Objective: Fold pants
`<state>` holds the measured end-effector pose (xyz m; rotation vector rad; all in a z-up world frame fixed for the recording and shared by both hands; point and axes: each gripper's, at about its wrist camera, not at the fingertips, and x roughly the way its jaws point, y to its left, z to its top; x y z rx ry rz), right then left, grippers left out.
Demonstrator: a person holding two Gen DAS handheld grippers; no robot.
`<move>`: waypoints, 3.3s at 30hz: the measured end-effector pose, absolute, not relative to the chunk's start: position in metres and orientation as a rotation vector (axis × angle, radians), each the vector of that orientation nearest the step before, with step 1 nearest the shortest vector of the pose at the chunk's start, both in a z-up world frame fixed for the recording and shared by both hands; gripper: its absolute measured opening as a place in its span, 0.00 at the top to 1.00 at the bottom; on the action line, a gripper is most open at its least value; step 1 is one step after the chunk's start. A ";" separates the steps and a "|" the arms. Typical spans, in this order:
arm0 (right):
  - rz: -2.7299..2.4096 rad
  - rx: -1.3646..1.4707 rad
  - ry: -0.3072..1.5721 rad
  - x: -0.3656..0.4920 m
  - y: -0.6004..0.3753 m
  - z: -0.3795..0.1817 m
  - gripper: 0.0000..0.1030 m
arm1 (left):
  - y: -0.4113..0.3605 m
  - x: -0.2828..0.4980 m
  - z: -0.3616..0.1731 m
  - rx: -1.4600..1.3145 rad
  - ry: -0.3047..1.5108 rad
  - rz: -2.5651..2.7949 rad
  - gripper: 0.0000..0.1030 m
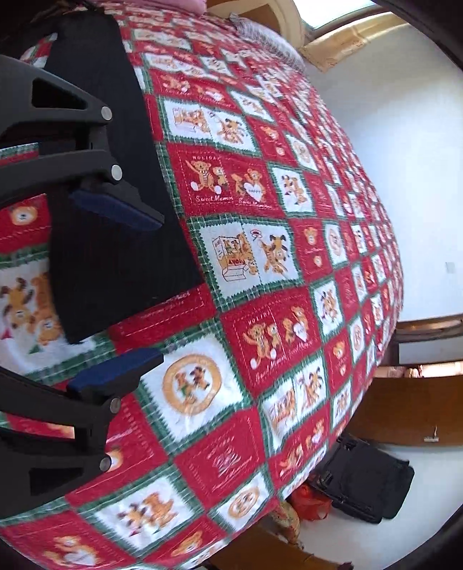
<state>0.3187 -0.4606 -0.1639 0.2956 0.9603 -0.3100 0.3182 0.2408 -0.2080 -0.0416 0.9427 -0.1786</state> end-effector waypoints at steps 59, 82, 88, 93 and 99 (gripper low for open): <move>-0.075 0.317 0.556 0.048 -0.446 -0.118 0.95 | 0.298 0.120 -0.213 -0.184 0.611 -0.487 0.80; -0.217 0.344 0.542 -0.051 -0.435 -0.109 0.60 | 0.356 0.074 -0.224 -0.036 0.659 -0.244 0.24; -0.037 0.095 0.613 -0.005 -0.320 -0.092 0.60 | 0.355 0.069 -0.207 -0.152 0.582 -0.229 0.25; 0.191 -0.201 0.740 0.046 -0.183 -0.126 0.60 | 0.320 0.078 -0.188 -0.221 0.533 -0.324 0.20; 0.404 -0.419 0.809 0.073 -0.070 -0.183 0.60 | 0.277 0.098 -0.193 -0.209 0.572 -0.400 0.20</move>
